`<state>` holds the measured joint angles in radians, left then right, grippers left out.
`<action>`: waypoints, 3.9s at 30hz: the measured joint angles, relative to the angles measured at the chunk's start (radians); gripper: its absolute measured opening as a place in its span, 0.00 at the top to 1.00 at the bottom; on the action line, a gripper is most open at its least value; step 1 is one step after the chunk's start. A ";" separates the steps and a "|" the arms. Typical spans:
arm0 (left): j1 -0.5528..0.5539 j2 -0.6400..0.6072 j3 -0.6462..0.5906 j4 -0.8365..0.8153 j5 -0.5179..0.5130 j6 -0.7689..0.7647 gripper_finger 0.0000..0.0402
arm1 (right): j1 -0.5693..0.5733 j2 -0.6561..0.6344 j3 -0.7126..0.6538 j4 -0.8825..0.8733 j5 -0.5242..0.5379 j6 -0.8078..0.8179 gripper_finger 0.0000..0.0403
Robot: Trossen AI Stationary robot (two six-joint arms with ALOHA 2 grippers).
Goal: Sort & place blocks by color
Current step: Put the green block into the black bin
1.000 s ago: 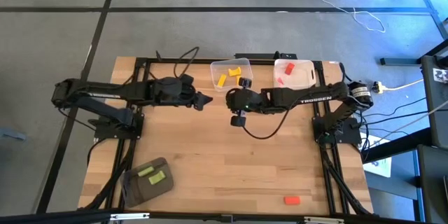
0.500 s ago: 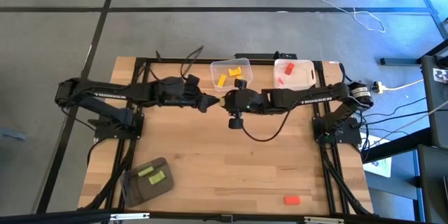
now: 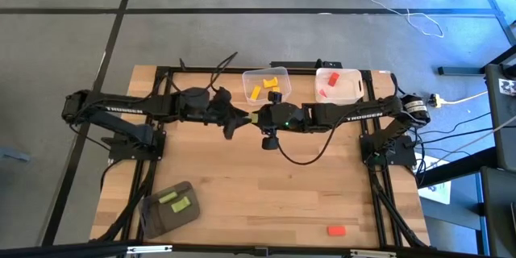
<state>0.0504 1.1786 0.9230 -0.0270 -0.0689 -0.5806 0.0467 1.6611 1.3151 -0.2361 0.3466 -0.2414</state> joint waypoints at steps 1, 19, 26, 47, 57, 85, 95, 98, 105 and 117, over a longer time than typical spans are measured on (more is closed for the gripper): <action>-0.006 0.000 0.000 -0.002 0.004 0.103 0.59 | 0.000 0.000 0.000 0.000 0.000 0.001 0.66; -0.136 0.013 0.002 -0.023 -0.268 0.932 0.59 | 0.000 0.000 0.000 0.000 0.000 0.027 0.66; -0.117 0.040 0.001 -0.027 -0.281 0.977 0.59 | 0.000 0.000 0.000 0.002 0.000 0.027 0.66; -0.082 0.074 0.001 0.030 -0.273 1.062 0.59 | 0.000 0.000 -0.001 0.011 -0.006 0.023 0.66; -0.060 0.093 0.000 0.025 -0.195 1.048 0.59 | 0.005 0.000 -0.001 0.009 -0.012 0.020 0.66; -0.065 0.110 0.051 -0.063 -0.222 0.948 0.70 | 0.009 -0.002 0.000 -0.002 0.004 0.026 0.58; -0.080 0.010 0.051 -0.249 -0.278 0.791 0.70 | 0.021 -0.103 0.000 -0.183 0.102 0.111 0.58; -0.124 -0.048 0.053 -0.324 -0.276 0.717 0.70 | 0.024 -0.144 0.001 -0.269 0.105 0.185 0.57; -0.297 -0.115 0.052 -0.601 -0.152 0.435 0.70 | 0.037 -0.188 0.001 -0.454 0.035 0.185 0.57; -0.696 -0.091 0.050 -0.821 0.230 -0.177 0.70 | 0.062 -0.188 0.001 -0.484 -0.114 0.249 0.57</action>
<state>-0.6451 1.0874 0.9733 -0.8483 0.1607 -0.7577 0.1085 1.4734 1.3159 -0.7201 0.2325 0.0079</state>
